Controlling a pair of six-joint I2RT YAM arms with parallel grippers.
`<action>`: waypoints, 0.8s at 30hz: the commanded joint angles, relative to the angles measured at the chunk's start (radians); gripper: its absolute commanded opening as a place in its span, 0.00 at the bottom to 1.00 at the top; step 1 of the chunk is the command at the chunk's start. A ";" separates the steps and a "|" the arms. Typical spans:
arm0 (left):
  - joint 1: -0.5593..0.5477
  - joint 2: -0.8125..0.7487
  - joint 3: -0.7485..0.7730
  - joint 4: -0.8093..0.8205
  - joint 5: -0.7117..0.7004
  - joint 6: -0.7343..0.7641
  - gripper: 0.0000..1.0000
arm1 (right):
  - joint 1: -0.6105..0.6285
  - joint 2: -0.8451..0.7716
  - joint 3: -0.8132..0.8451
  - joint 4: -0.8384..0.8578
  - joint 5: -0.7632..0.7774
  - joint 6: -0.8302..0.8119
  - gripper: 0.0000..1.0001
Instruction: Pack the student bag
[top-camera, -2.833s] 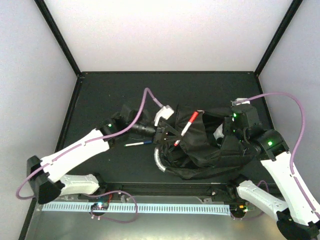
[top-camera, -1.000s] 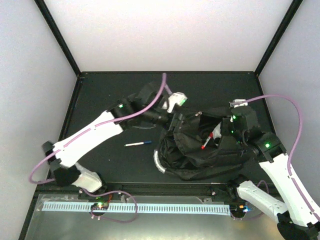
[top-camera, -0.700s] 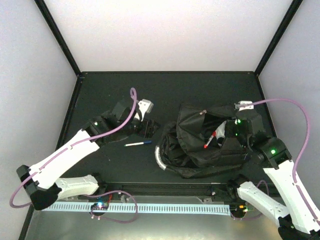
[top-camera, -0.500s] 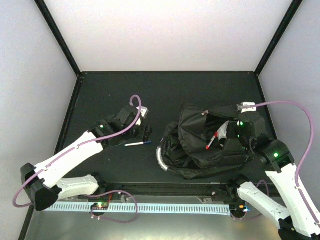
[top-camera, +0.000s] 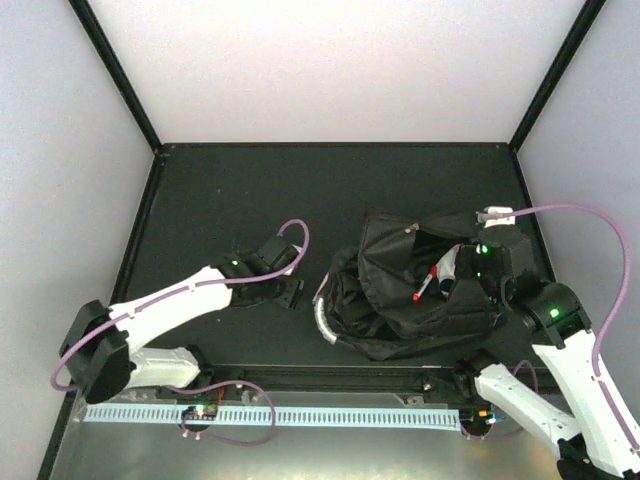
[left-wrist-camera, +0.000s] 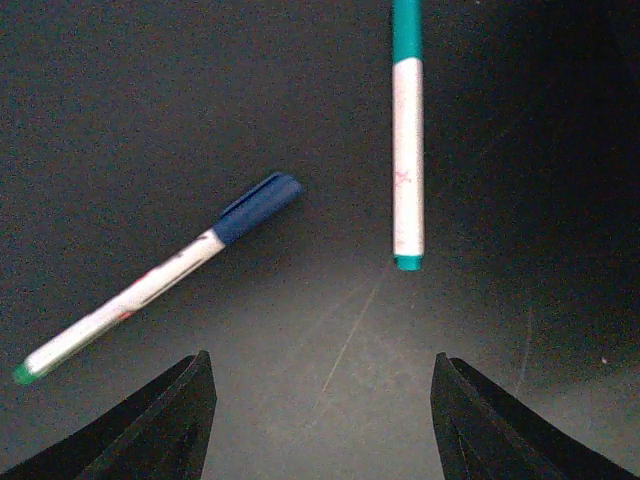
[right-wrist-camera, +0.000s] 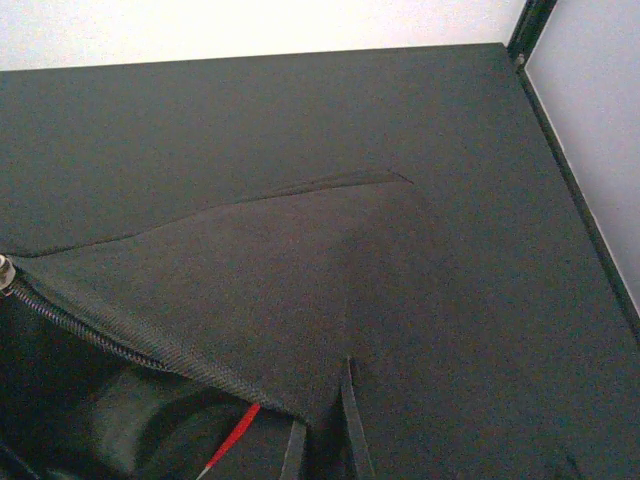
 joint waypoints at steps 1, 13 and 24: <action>-0.038 0.087 0.013 0.127 0.027 0.007 0.60 | -0.001 -0.034 0.048 0.186 0.055 0.025 0.06; -0.147 0.330 0.103 0.201 -0.026 0.009 0.55 | -0.002 -0.038 0.049 0.176 0.063 0.018 0.06; -0.165 0.498 0.160 0.193 -0.080 -0.023 0.50 | -0.002 -0.044 0.048 0.182 0.050 0.020 0.06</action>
